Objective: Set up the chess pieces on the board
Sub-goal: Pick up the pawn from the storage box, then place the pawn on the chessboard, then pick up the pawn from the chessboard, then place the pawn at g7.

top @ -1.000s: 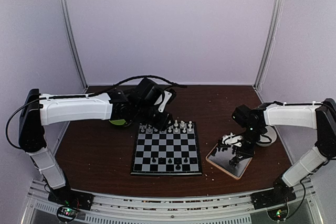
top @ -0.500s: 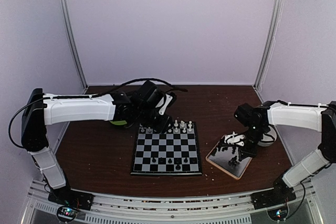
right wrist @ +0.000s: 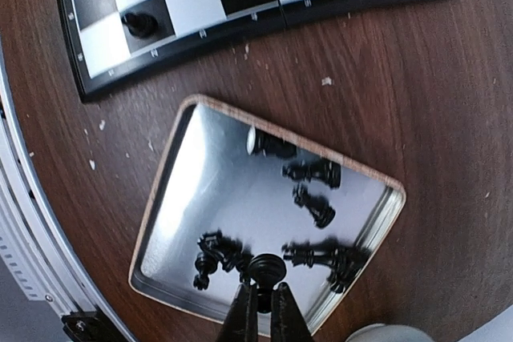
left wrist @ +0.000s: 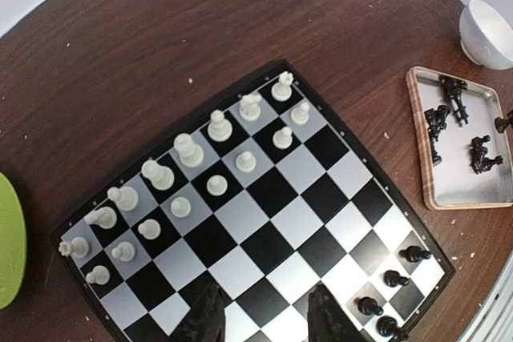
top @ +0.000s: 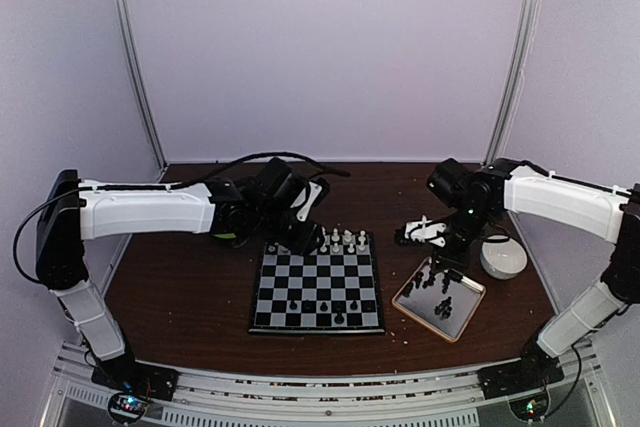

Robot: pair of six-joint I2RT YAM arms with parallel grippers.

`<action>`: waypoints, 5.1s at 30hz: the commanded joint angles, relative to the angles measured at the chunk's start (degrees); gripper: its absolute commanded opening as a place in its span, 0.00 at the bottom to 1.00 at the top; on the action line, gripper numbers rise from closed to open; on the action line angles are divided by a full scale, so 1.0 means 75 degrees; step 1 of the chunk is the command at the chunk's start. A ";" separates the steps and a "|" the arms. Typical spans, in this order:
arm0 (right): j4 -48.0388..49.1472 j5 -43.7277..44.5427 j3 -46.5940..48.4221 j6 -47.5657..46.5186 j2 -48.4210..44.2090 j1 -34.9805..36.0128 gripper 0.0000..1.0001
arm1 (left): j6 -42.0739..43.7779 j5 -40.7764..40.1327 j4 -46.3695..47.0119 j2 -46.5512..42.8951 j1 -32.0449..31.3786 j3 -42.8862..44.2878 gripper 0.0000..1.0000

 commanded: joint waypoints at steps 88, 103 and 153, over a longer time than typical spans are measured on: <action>0.1720 -0.1265 -0.0269 0.0763 0.0086 -0.0256 0.24 | 0.0790 0.0690 -0.2965 0.2458 -0.0617 0.2270 0.31; 0.1624 -0.1300 -0.0208 0.0751 0.0318 -0.0245 0.23 | 0.0897 0.0675 -0.2950 0.2714 -0.0617 0.2430 0.19; 0.1516 -0.1241 -0.0168 0.0725 0.0590 -0.0140 0.24 | 0.0354 0.0569 -0.2422 0.0074 -0.0277 -0.1061 0.00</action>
